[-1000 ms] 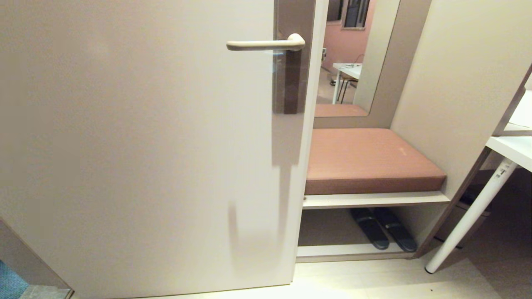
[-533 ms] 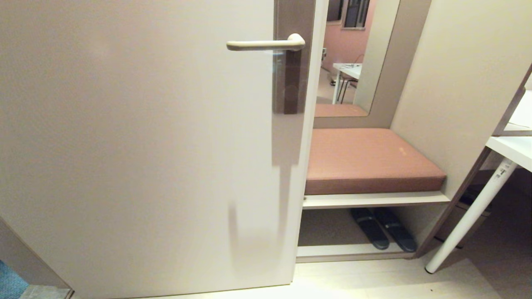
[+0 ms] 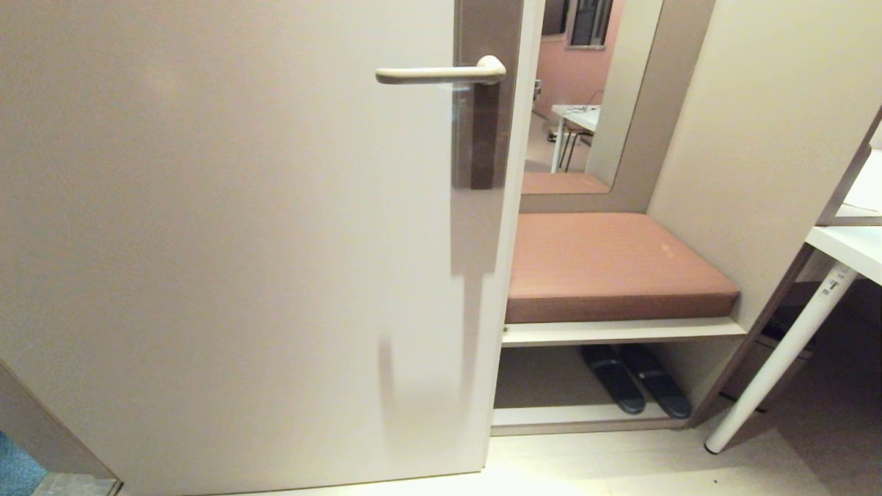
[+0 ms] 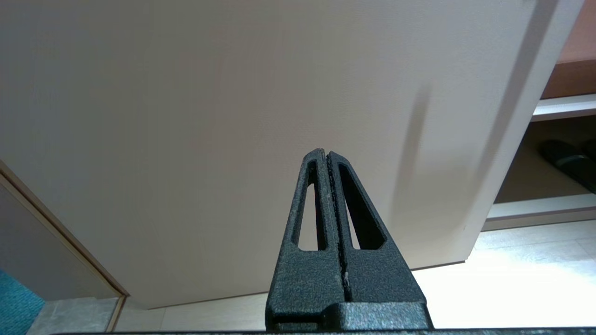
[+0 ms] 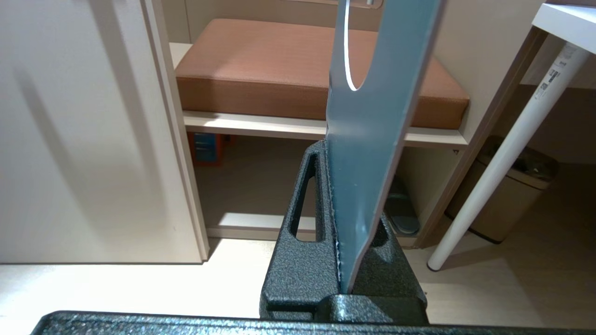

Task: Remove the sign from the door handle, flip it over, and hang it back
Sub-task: Hand it to the other hand

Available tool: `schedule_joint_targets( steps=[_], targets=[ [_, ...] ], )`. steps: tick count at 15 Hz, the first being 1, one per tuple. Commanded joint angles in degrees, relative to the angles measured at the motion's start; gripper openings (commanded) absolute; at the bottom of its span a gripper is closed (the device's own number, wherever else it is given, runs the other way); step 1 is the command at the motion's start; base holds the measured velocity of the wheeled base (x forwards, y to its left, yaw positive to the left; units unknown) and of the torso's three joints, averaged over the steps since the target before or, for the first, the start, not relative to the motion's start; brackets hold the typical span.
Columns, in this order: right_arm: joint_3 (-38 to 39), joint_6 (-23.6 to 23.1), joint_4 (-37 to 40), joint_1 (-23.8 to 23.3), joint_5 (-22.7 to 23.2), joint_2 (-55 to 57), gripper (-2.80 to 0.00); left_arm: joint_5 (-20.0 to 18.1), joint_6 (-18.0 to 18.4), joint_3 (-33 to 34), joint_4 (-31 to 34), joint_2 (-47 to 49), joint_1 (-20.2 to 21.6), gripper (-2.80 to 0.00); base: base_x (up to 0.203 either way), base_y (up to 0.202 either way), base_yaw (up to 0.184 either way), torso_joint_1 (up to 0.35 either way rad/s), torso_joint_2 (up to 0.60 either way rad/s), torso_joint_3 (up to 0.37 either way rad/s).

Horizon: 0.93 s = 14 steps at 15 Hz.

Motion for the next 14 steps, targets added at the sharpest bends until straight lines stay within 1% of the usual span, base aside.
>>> schedule_joint_targets(
  steps=[1,7,9,14],
  targets=[
    [0.00,0.03,-0.01,0.01,0.00,0.07,-2.80,0.00,0.03,0.00,-0.01,0.08,0.01,-2.80,0.000,0.000,0.000,0.000,0.00,0.000],
    [0.00,-0.05,-0.01,0.01,0.00,0.07,-2.80,-0.18,0.55,0.00,0.00,0.09,0.01,-2.80,0.000,0.000,0.000,0.000,0.00,0.000],
    [0.00,-0.05,-0.01,0.01,0.00,0.07,-2.80,-0.02,0.04,0.00,0.00,0.01,0.01,-2.80,0.000,0.000,0.000,0.000,0.00,0.000],
    [0.00,-0.05,-0.01,0.01,0.00,0.07,-2.80,-0.09,0.11,0.00,0.09,0.09,0.01,-2.80,0.000,0.000,0.000,0.000,0.00,0.000]
  ],
)
